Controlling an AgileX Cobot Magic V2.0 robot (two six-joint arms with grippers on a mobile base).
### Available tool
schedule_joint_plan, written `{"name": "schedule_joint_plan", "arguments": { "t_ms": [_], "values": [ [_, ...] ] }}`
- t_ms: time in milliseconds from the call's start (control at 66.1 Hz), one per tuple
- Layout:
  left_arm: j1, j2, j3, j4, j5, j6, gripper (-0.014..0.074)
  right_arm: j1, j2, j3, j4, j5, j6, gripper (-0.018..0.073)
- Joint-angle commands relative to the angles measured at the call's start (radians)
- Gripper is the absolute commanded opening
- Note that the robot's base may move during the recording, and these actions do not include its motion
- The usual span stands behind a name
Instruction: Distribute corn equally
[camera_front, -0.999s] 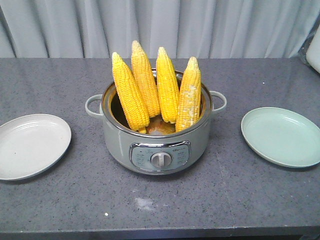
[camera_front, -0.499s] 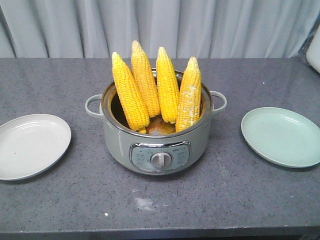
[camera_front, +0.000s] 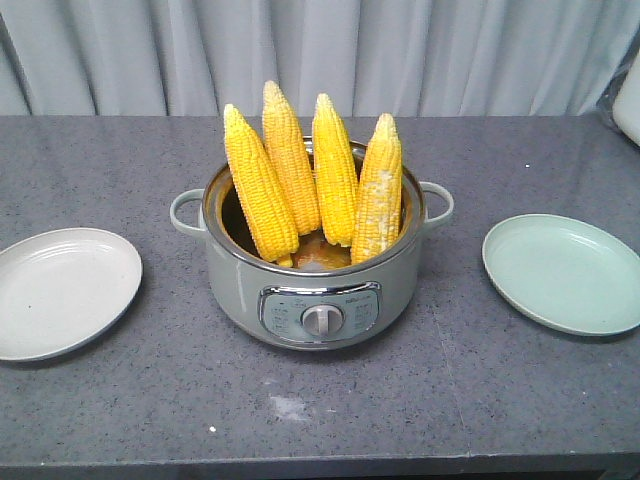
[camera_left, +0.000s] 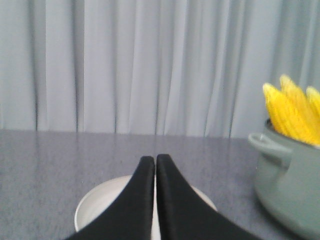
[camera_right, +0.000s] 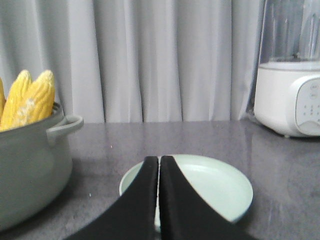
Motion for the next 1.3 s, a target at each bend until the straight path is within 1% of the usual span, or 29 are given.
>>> {"name": "schedule_joint_plan", "arguments": {
  "t_ms": [0, 91, 151, 242, 303, 424, 545, 620, 802, 999, 1074, 1150, 1210, 1256, 1286],
  "values": [
    [-0.002, 0.022, -0.128, -0.012, -0.071, -0.014, -0.0006, -0.003, 0.036, -0.135, -0.019, -0.013, -0.001, -0.0006],
    [-0.002, 0.082, -0.244, -0.012, 0.004, -0.014, -0.0006, -0.003, 0.094, -0.270, -0.021, 0.100, -0.003, -0.0006],
    [-0.002, 0.136, -0.328, -0.012, 0.081, -0.014, -0.0006, -0.003, 0.143, -0.356, -0.021, 0.176, -0.016, -0.0006],
    [-0.003, 0.224, -0.470, -0.013, 0.252, -0.014, -0.0006, -0.003, 0.225, -0.476, -0.020, 0.292, -0.058, -0.0006],
    [-0.003, 0.288, -0.565, -0.013, 0.359, -0.014, -0.0006, -0.003, 0.283, -0.547, -0.017, 0.365, -0.058, -0.0006],
    [-0.003, 0.411, -0.737, -0.016, 0.536, -0.014, -0.0006, -0.003, 0.396, -0.662, -0.014, 0.488, -0.058, -0.0006],
    [-0.003, 0.519, -0.860, -0.016, 0.655, -0.014, -0.0006, -0.003, 0.504, -0.742, -0.014, 0.579, -0.058, -0.0006],
    [-0.003, 0.572, -0.896, -0.012, 0.678, -0.014, -0.0006, -0.003, 0.558, -0.761, -0.014, 0.604, -0.058, -0.0006],
    [-0.003, 0.648, -0.897, -0.011, 0.695, -0.014, -0.0006, -0.003, 0.656, -0.761, -0.014, 0.617, -0.065, -0.0006],
    [-0.003, 0.672, -0.886, -0.004, 0.715, -0.014, -0.0003, -0.003, 0.711, -0.761, -0.019, 0.643, -0.069, -0.0005],
    [-0.003, 0.672, -0.866, -0.002, 0.705, -0.014, 0.0017, -0.003, 0.726, -0.761, -0.019, 0.647, -0.078, 0.0013],
    [-0.003, 0.672, -0.856, -0.002, 0.705, -0.010, 0.0080, -0.003, 0.737, -0.761, -0.018, 0.647, -0.094, 0.0071],
    [-0.003, 0.672, -0.857, -0.002, 0.704, -0.010, 0.0167, -0.003, 0.740, -0.761, -0.017, 0.647, -0.098, 0.0134],
    [-0.003, 0.672, -0.858, -0.002, 0.699, -0.007, 0.0235, -0.003, 0.740, -0.761, -0.017, 0.647, -0.098, 0.0214],
    [-0.003, 0.672, -0.858, -0.002, 0.696, 0.002, 0.0300, -0.003, 0.740, -0.761, -0.017, 0.647, -0.098, 0.0273]
  ]
}}
